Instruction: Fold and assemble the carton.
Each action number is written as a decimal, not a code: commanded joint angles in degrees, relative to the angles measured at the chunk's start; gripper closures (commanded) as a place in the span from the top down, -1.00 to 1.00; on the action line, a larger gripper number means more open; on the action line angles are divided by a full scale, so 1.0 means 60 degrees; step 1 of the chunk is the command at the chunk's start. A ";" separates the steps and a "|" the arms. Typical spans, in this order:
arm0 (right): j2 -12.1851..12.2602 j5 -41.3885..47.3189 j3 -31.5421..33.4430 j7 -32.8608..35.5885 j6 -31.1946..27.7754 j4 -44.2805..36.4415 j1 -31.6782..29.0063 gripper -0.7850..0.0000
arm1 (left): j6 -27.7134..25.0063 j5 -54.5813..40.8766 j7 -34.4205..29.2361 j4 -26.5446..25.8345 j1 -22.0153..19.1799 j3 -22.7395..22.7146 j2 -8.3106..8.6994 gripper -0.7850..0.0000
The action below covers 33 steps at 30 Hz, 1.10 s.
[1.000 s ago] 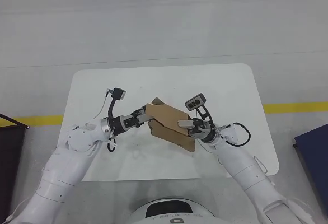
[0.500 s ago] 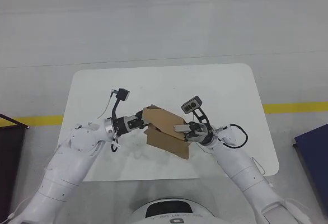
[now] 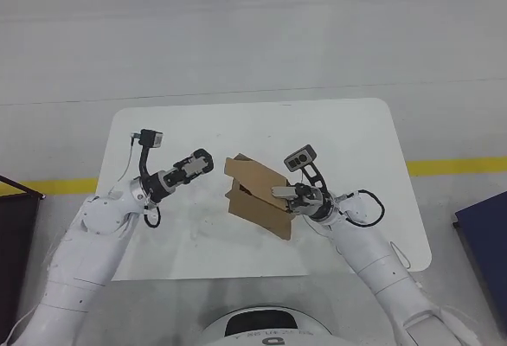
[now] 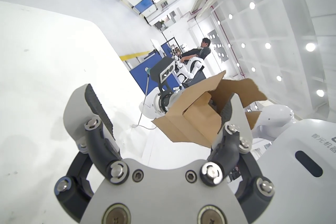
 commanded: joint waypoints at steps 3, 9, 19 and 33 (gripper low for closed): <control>0.0000 0.0000 0.0000 0.0000 0.0000 0.0000 0.0000 -1.00 | 0.0005 0.0010 -0.0005 -0.0004 -0.0004 0.0017 -0.0002 1.00; -0.0035 0.0632 -0.0068 -0.0087 0.0558 -0.0126 -0.0082 -1.00 | 0.0005 0.0010 -0.0005 -0.0004 -0.0004 0.0017 -0.0002 1.00; -0.0367 0.4006 -0.0333 0.0306 0.3067 0.1604 0.0581 -1.00 | 0.0005 0.0010 -0.0005 -0.0004 -0.0004 0.0017 -0.0002 1.00; -0.0574 0.4023 -0.0561 0.0306 0.3076 0.1975 0.0715 -1.00 | 0.0709 0.0786 0.0618 -0.1240 -0.0378 0.0494 -0.0130 1.00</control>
